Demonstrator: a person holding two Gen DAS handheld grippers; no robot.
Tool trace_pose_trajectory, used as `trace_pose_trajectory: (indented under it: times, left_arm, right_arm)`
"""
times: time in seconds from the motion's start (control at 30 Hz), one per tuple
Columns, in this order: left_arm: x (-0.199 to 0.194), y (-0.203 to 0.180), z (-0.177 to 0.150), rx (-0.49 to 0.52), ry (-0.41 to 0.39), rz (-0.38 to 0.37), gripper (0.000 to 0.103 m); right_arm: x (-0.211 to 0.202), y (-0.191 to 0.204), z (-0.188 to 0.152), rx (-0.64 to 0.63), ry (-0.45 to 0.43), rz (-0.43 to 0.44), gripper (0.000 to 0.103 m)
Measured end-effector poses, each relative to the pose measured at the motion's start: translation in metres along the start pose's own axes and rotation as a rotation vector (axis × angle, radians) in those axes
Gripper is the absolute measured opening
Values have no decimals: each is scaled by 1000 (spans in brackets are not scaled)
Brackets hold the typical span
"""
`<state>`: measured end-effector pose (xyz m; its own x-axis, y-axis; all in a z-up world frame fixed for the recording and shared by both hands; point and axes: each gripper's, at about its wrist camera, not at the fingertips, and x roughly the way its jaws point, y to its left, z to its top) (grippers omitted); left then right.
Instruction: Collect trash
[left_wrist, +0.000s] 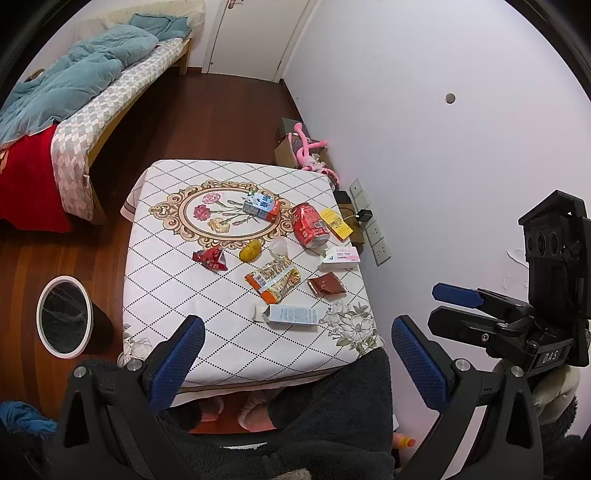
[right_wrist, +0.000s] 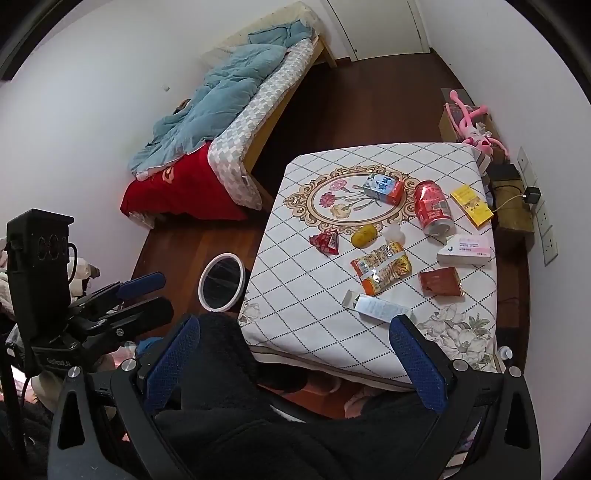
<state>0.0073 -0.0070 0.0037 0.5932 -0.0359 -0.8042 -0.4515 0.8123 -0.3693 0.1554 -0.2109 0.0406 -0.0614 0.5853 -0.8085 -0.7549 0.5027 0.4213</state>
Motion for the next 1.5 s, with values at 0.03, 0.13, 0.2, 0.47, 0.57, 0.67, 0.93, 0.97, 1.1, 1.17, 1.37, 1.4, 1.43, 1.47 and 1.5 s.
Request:
trace_pose_trajectory:
  times: [0.03, 0.13, 0.2, 0.47, 0.57, 0.67, 0.93, 0.97, 1.1, 1.17, 1.37, 1.4, 1.43, 1.47, 1.5]
  left_arm:
    - [-1, 0, 0, 1, -1, 1, 103]
    - [-1, -3, 2, 5, -1, 0, 103]
    - [-1, -3, 2, 7, -2, 0, 103]
    - [-2, -4, 2, 8, -2, -4, 103]
    - [-1, -5, 2, 10, -2, -4, 103]
    - [-2, -5, 2, 9, -2, -4, 103]
    - [-2, -6, 3, 12, -6, -4, 103]
    - [-2, -6, 3, 13, -6, -4, 103]
    - [-4, -8, 4, 22, -7, -7, 103]
    - [-4, -9, 6, 27, -9, -7, 103]
    - [-5, -10, 6, 28, -11, -8, 103]
    - [-5, -10, 5, 27, -12, -9, 103]
    - [-6, -10, 4, 28, -11, -9, 103]
    - [-6, -10, 4, 28, -11, -10, 103]
    - [-5, -10, 5, 28, -11, -9, 103]
  right_arm:
    - [-1, 1, 0, -2, 0, 1, 103]
    - [0, 2, 1, -5, 0, 4, 103]
    - [1, 0, 1, -6, 1, 6, 103]
    - [2, 1, 2, -10, 2, 11, 103]
    - [2, 0, 3, -12, 0, 13, 103]
    - [2, 0, 3, -7, -2, 19, 103]
    - [1, 0, 3, -10, 0, 18, 103]
    - [1, 0, 3, -9, 0, 19, 103]
    - [1, 0, 3, -10, -2, 19, 103]
    - [1, -1, 3, -7, -4, 22, 103]
    - [1, 0, 3, -7, -7, 23, 103]
    - [1, 0, 3, -9, -7, 23, 103]
    - [1, -1, 2, -9, -7, 23, 103]
    - [1, -1, 2, -9, -7, 24, 103]
    - [1, -1, 3, -9, -7, 25, 103]
